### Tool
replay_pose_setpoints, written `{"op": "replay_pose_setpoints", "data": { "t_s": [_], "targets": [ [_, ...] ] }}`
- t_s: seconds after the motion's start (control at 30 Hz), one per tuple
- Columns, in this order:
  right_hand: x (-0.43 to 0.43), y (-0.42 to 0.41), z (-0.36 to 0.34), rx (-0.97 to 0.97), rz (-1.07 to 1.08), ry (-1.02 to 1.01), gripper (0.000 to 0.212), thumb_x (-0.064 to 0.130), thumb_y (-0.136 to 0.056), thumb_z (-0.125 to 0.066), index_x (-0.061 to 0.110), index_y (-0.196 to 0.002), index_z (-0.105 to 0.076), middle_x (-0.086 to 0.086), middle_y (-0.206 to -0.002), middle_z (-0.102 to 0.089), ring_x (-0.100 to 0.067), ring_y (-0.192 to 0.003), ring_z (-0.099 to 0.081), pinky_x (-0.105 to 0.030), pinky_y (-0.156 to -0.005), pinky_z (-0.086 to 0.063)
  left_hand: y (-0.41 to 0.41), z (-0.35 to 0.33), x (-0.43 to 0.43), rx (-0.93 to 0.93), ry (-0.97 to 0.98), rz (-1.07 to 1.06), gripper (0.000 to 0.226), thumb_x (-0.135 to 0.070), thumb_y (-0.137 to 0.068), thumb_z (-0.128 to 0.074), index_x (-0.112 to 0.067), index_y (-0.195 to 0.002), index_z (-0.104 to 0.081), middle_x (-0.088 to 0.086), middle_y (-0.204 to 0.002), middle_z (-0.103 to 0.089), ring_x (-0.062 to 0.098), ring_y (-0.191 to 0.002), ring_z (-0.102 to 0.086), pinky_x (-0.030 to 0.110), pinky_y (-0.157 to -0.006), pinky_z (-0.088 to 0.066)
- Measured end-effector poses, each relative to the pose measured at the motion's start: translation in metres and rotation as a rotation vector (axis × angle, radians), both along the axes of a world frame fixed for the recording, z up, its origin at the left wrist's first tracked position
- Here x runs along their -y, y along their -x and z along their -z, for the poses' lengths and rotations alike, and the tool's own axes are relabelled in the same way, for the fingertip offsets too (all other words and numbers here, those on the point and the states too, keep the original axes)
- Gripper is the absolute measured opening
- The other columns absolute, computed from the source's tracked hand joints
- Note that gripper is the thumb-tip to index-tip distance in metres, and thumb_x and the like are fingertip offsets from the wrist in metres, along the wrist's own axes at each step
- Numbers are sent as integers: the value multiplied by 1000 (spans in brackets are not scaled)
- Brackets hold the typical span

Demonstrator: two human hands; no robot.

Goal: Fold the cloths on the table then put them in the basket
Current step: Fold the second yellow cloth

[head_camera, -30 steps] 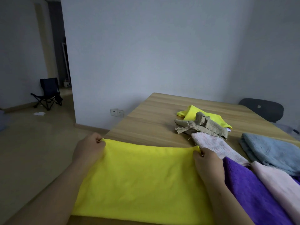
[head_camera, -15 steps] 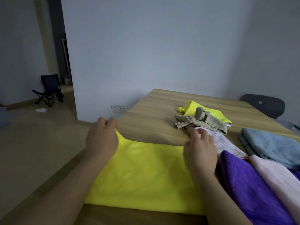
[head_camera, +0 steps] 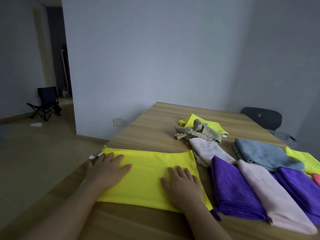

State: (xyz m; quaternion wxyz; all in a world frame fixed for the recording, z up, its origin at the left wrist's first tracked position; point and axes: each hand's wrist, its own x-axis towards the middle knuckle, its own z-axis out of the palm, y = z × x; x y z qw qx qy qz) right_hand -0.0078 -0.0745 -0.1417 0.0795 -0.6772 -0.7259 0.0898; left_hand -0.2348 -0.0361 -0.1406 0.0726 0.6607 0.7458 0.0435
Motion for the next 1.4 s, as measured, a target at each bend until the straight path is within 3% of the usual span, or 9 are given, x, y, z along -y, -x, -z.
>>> {"op": "replay_pose_setpoints", "data": {
  "t_s": [0.2, 0.37, 0.47, 0.67, 0.77, 0.9, 1.03, 1.17, 1.4],
  "targets": [
    [0, -2, 2, -6, -2, -24, 58, 56, -95, -23, 31, -147, -18, 3, -158, -9, -20, -146, -2, -40, -116, -4, -7, -1, -19, -49, -89, 46, 51, -61, -89, -25, -30, -127, -38, -5, -145, -33, 18, -140, -17, 56, -113, -6],
    [-8, -5, 3, -11, -2, -33, 58, 60, -93, -24, 35, -145, -20, 6, -158, -11, -20, -146, -4, -41, -116, -4, 2, 4, -29, -68, 43, 51, 69, -80, -80, -13, -52, -142, -7, -6, -159, 3, 28, -145, 7, 60, -110, 7],
    [-13, -9, 2, -6, 6, -13, 59, 61, -93, -23, 36, -146, -19, 5, -158, -10, -22, -146, -2, -43, -116, -3, 3, 1, -35, -48, 68, 74, 67, -80, -80, -14, -54, -141, -6, -7, -159, 5, 27, -145, 10, 61, -112, 7],
    [-5, -16, -5, -47, 115, -180, 46, 40, -98, -31, 24, -141, -31, 0, -149, -31, -21, -138, -25, -38, -110, -24, -24, 1, -9, -139, -375, 98, 48, -48, -94, -31, -41, -142, -24, -7, -156, -15, 17, -145, -2, 49, -115, -8],
    [0, -20, -9, -96, 148, -266, 38, 31, -99, -31, 20, -135, -40, -1, -139, -42, -20, -127, -38, -33, -102, -34, -42, 6, 7, 27, -211, 160, 49, -54, -95, -26, -45, -143, -20, -10, -158, -7, 17, -146, 0, 49, -114, -7],
    [10, -29, -8, -136, 154, -207, 35, 28, -100, -29, 18, -131, -43, -2, -130, -45, -20, -120, -41, -33, -99, -37, -53, 8, 20, -55, 26, 221, 64, -72, -87, -15, -48, -145, -2, -9, -158, 8, 22, -145, 10, 55, -113, 3],
    [19, -35, -9, -159, 202, -106, 35, 28, -99, -32, 15, -129, -43, -6, -134, -41, -24, -124, -35, -36, -103, -34, -54, 3, 27, -66, 14, 226, 63, -69, -89, -14, -46, -146, -1, -8, -158, 8, 22, -145, 10, 54, -114, 2],
    [23, -38, -15, -106, 315, -119, 41, 39, -93, -42, 13, -125, -43, -11, -129, -44, -28, -122, -33, -37, -99, -33, -59, 8, 38, -100, -267, 224, 55, -58, -94, -23, -45, -145, -11, -9, -158, -3, 17, -146, 1, 45, -115, -8],
    [15, -49, -20, -202, 314, -14, 27, 36, -88, -53, 12, -99, -51, -3, -96, -56, -23, -97, -53, -29, -75, -39, -64, 9, 36, -43, -13, 280, 55, -63, -92, -17, -49, -144, -7, -10, -158, 3, 16, -146, 7, 47, -116, 1]
  ]
}}
